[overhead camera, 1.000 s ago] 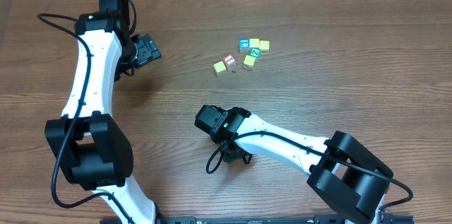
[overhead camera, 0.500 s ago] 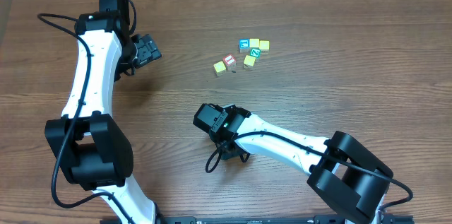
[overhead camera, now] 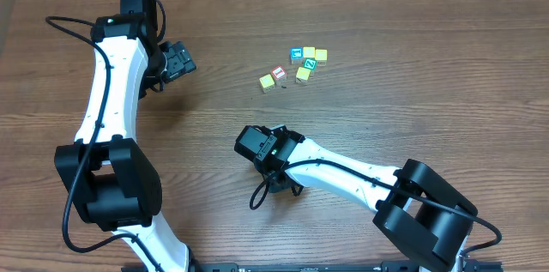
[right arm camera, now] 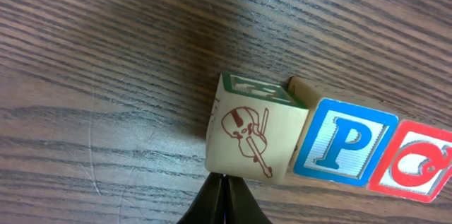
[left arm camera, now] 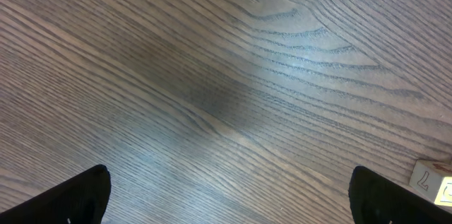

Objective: Flip 4 blocks

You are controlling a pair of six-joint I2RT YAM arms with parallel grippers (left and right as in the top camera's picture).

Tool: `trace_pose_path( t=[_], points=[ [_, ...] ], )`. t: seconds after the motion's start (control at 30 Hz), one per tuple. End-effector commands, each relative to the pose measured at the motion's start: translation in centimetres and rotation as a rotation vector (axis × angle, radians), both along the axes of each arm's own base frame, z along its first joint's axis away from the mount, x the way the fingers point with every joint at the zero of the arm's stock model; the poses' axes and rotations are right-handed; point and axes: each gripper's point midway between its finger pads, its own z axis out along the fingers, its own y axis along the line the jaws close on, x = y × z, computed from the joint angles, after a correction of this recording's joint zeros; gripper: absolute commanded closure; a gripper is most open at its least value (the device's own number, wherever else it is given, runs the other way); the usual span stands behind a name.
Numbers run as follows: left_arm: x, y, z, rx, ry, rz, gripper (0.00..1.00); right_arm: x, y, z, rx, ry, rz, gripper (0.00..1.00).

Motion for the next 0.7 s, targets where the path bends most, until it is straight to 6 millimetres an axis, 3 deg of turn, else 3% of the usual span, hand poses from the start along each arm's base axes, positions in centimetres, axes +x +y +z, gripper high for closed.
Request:
trace_pose_path(
  t=[0.0, 0.47, 0.67],
  points=[
    [0.32, 0.27, 1.2, 0.009, -0.035, 0.018, 0.0, 0.62, -0.19, 0.9, 0.007, -0.04, -0.006, 0.96],
    [0.32, 0.27, 1.2, 0.009, -0.035, 0.018, 0.0, 1.09, 0.08, 0.99, 0.016, -0.063, -0.008, 0.96],
    [0.32, 0.27, 1.2, 0.009, -0.035, 0.018, 0.0, 0.38, 0.5, 1.15, 0.04, -0.022, -0.002, 0.96]
  ],
)
